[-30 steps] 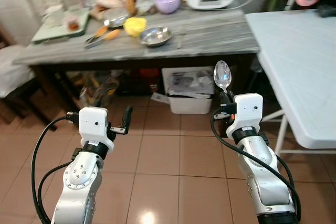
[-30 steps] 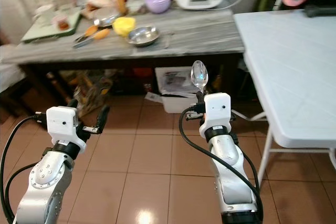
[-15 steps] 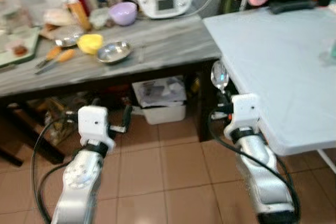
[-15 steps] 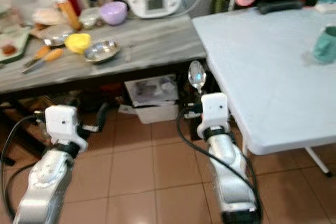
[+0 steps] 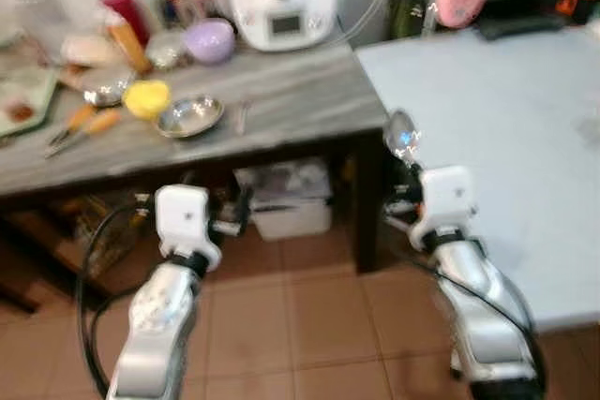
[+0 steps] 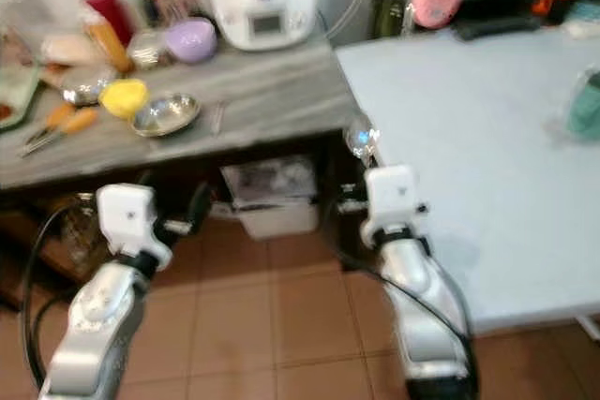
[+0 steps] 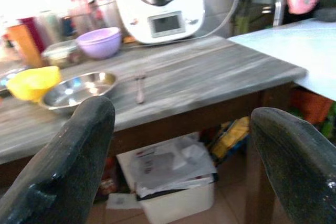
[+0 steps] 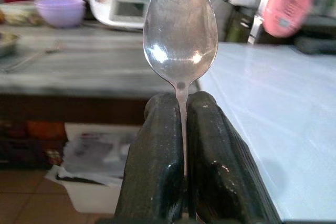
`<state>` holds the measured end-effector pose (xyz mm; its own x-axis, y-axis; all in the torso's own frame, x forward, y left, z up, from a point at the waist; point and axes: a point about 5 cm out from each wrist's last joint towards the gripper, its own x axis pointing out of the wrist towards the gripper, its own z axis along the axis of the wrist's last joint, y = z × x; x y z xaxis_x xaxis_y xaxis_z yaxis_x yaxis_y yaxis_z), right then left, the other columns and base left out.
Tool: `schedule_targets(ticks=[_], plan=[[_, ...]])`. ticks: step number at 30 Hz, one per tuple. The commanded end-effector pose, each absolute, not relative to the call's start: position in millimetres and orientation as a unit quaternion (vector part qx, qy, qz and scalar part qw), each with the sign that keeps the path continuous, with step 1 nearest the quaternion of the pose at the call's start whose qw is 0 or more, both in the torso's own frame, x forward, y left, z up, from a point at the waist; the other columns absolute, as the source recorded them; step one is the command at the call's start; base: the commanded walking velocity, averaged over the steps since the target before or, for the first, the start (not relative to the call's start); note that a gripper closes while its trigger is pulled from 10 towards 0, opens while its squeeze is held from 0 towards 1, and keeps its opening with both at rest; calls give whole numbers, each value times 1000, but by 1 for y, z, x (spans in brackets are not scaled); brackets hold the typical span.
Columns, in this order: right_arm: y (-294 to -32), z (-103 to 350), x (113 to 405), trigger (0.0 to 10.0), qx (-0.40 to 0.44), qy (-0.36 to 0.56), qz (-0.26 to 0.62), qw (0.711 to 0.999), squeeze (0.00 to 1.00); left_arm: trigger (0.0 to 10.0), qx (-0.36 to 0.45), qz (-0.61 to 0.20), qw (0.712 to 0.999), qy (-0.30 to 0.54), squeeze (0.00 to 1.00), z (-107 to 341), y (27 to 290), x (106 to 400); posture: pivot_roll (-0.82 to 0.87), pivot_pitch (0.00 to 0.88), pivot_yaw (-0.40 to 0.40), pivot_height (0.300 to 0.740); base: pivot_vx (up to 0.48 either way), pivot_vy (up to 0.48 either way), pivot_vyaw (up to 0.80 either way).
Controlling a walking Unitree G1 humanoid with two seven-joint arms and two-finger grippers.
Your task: Setting the table
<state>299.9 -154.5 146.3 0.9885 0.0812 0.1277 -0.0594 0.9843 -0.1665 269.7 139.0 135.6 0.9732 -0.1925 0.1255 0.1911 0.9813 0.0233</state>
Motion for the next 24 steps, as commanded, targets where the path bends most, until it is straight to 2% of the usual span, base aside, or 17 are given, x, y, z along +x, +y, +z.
schedule_targets(ticks=[1, 8, 19, 24], plan=[[-139, 151, 301, 10000, -71, -80, 60, 992, 0, 10000, 15, -79, 995, -60, 0, 135, 153, 269, -150, 51, 135, 740, 345, 0, 794], [-139, 151, 301, 10000, -72, -81, 59, 992, 0, 10000, 16, -82, 995, -60, 0, 135, 151, 270, -151, 51, 133, 740, 349, 0, 730], [-140, 150, 301, 10000, -63, -78, 54, 994, 0, 10000, 15, -86, 994, -60, 0, 134, 148, 269, -149, 50, 134, 740, 349, 0, 0], [-140, 149, 301, 10000, -62, -77, 54, 994, 0, 10000, 14, -88, 994, -60, 0, 134, 147, 269, -150, 52, 134, 740, 346, 0, -587]])
